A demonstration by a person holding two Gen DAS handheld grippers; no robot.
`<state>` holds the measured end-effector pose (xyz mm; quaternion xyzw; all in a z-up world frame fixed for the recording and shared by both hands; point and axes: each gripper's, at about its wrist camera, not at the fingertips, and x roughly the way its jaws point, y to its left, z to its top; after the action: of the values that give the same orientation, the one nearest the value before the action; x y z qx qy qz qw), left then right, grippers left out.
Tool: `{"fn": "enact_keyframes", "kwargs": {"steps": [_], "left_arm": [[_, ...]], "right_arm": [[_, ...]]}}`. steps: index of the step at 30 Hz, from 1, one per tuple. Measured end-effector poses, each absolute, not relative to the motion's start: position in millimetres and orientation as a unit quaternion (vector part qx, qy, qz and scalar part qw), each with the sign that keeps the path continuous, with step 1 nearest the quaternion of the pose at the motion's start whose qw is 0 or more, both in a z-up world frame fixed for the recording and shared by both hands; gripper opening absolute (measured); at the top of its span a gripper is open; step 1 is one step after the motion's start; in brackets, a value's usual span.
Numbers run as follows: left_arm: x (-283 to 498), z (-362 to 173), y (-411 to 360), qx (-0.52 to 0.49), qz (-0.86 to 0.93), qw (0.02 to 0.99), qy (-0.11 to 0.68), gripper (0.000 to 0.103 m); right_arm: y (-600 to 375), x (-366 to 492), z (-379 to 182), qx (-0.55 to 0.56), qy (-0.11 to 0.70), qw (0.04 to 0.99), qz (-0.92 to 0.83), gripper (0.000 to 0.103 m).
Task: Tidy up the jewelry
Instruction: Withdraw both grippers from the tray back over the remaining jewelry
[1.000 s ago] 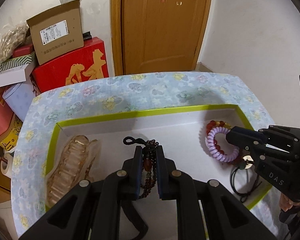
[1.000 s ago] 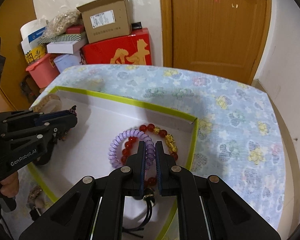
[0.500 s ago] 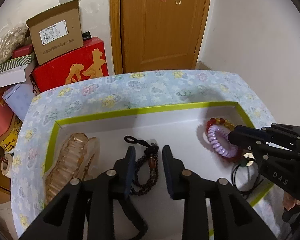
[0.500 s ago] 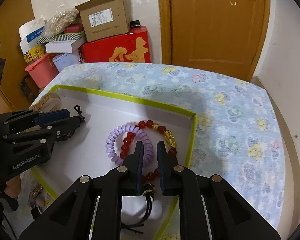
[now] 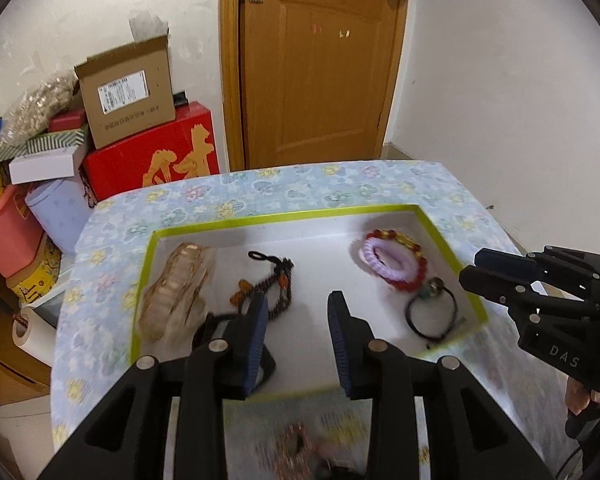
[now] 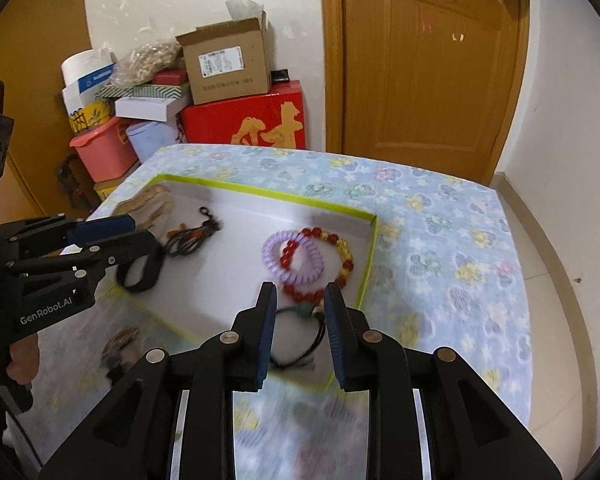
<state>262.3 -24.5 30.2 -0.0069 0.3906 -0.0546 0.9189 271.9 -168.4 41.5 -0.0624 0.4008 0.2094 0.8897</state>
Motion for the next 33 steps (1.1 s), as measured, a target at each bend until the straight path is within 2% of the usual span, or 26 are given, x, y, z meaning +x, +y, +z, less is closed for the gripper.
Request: {"fn": "enact_keyframes", "kwargs": {"steps": [7, 17, 33], "left_arm": [[210, 46, -27, -0.009, -0.057, 0.925, 0.375, 0.037], [136, 50, -32, -0.016, -0.063, 0.927, 0.369, 0.037], [66, 41, -23, -0.027, -0.058, 0.929, 0.363, 0.037]], "right_arm": [[-179, 218, 58, -0.061, 0.385, 0.896, 0.213, 0.025], [-188, 145, 67, -0.057, 0.373, 0.899, 0.224, 0.026], [-196, 79, 47, -0.033, 0.395, 0.886, 0.241, 0.026]]}}
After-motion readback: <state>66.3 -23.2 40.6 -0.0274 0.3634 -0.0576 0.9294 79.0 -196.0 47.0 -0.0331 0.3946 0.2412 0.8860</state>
